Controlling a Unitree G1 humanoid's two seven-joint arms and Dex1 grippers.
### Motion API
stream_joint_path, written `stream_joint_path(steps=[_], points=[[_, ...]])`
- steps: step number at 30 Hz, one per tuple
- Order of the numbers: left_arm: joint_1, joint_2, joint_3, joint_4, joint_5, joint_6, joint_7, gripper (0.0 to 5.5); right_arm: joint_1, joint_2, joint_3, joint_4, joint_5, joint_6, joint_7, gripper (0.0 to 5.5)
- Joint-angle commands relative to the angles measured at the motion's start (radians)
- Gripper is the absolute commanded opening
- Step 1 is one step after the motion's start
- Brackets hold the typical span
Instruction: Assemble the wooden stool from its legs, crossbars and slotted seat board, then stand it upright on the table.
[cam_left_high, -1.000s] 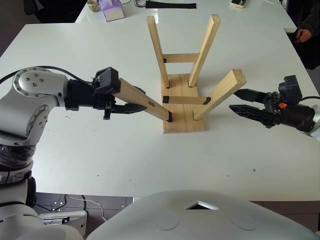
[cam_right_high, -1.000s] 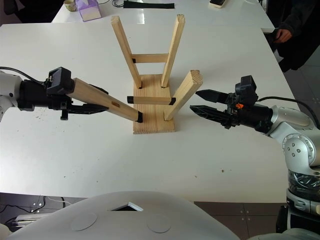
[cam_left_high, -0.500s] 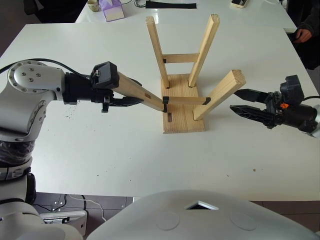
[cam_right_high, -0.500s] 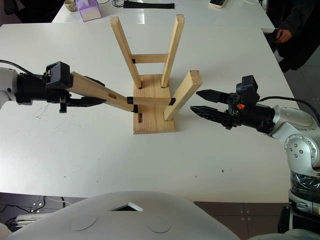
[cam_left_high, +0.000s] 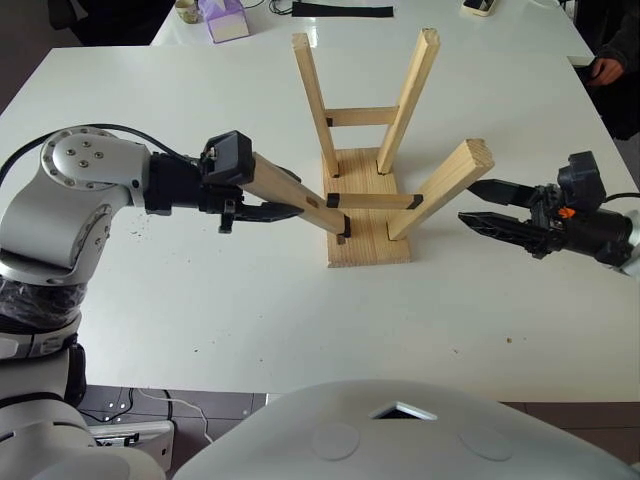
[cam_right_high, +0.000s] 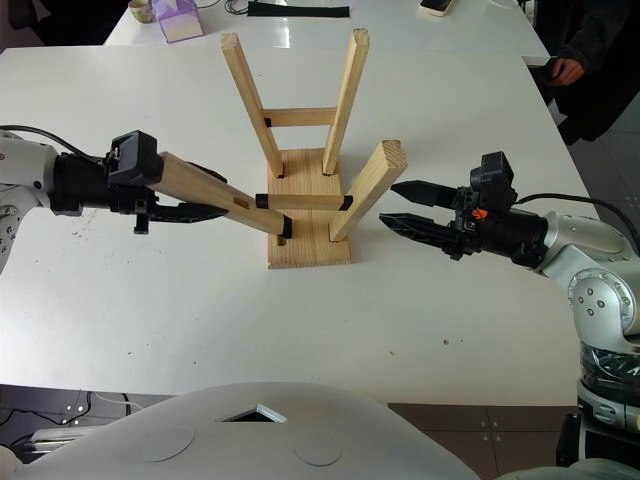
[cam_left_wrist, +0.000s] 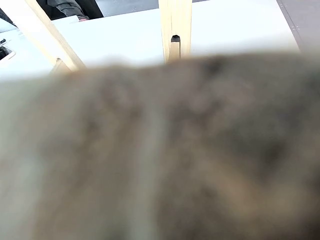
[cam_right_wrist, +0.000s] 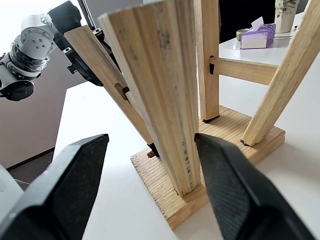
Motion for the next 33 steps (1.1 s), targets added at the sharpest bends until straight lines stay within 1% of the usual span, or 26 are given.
stream_joint_path(steps=[1, 4, 7, 12, 17, 22, 27, 30, 33], points=[[0.004, 0.026, 0.017, 0.001, 0.033, -0.026, 0.000, 2.05, 0.008, -0.002, -0.003, -0.015, -0.007, -0.005, -0.005, 3.16], [0.017, 0.022, 0.029, -0.032, 0.032, -0.057, 0.001, 2.05, 0.017, 0.002, -0.008, -0.023, -0.006, -0.007, -0.012, 3.16], [0.026, 0.036, 0.032, -0.044, 0.029, -0.041, -0.012, 2.05, 0.026, 0.005, -0.010, -0.029, -0.006, -0.009, -0.016, 3.16], [0.054, 0.091, 0.028, -0.052, 0.010, 0.004, -0.054, 2.05, 0.033, 0.003, -0.015, -0.036, -0.001, -0.008, -0.020, 3.16], [0.086, 0.125, 0.008, -0.066, 0.008, 0.041, -0.056, 2.05, 0.045, 0.004, -0.020, -0.047, 0.002, -0.007, -0.028, 3.16], [0.118, 0.170, -0.036, -0.066, 0.071, 0.021, -0.052, 2.05, 0.061, 0.007, -0.027, -0.061, 0.006, -0.006, -0.038, 3.16], [0.032, 0.186, -0.081, -0.029, 0.066, 0.085, -0.060, 2.05, 0.081, 0.016, -0.030, -0.074, 0.002, -0.012, -0.047, 3.16], [-0.046, 0.163, -0.126, 0.019, 0.052, 0.136, -0.065, 2.05, 0.095, 0.025, -0.018, -0.083, -0.019, -0.028, -0.048, 3.16], [-0.102, 0.139, -0.173, 0.072, 0.070, 0.141, -0.080, 2.05, 0.109, 0.030, -0.004, -0.090, -0.043, -0.048, -0.047, 3.16]])
